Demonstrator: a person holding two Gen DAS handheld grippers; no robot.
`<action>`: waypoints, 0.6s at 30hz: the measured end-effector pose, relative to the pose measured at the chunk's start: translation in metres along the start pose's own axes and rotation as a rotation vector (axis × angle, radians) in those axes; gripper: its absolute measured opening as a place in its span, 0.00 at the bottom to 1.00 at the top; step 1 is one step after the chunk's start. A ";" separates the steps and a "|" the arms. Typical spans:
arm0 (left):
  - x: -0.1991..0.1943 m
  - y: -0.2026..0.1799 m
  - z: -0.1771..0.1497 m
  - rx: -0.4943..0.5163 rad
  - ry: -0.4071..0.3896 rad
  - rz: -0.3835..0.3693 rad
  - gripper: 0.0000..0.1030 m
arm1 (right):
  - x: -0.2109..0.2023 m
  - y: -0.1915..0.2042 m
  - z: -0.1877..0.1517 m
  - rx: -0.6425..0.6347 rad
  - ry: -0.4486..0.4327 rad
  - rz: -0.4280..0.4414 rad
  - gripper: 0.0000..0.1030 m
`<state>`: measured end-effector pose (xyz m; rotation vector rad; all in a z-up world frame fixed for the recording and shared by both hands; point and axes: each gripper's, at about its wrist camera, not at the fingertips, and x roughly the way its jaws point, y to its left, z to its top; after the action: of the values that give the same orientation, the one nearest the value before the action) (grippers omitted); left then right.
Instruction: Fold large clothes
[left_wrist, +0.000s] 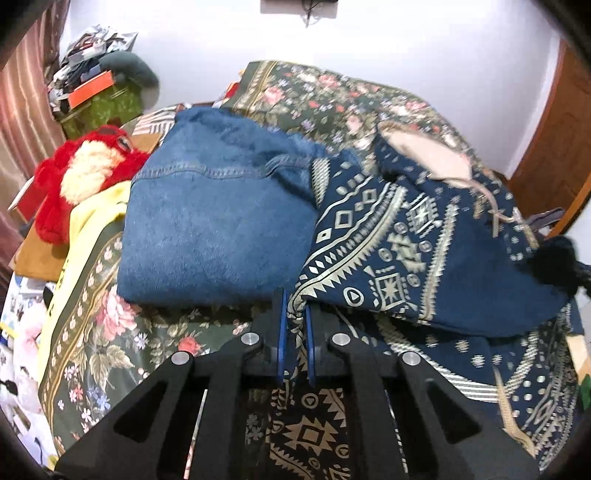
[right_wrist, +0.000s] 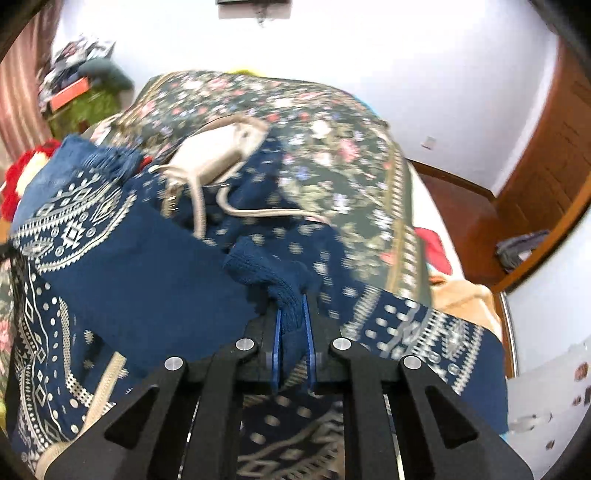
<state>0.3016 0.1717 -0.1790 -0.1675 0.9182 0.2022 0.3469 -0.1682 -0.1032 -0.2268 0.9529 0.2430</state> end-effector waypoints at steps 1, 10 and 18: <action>0.007 0.001 -0.001 -0.010 0.018 0.011 0.08 | 0.000 -0.003 0.000 0.015 0.007 -0.001 0.09; 0.028 0.001 -0.015 0.007 0.101 0.096 0.16 | 0.020 -0.048 -0.042 0.194 0.170 0.082 0.17; 0.000 -0.010 -0.030 0.061 0.138 0.120 0.45 | -0.014 -0.072 -0.064 0.249 0.180 0.090 0.55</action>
<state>0.2814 0.1547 -0.1966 -0.0707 1.0719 0.2758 0.3118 -0.2566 -0.1214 0.0241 1.1633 0.1855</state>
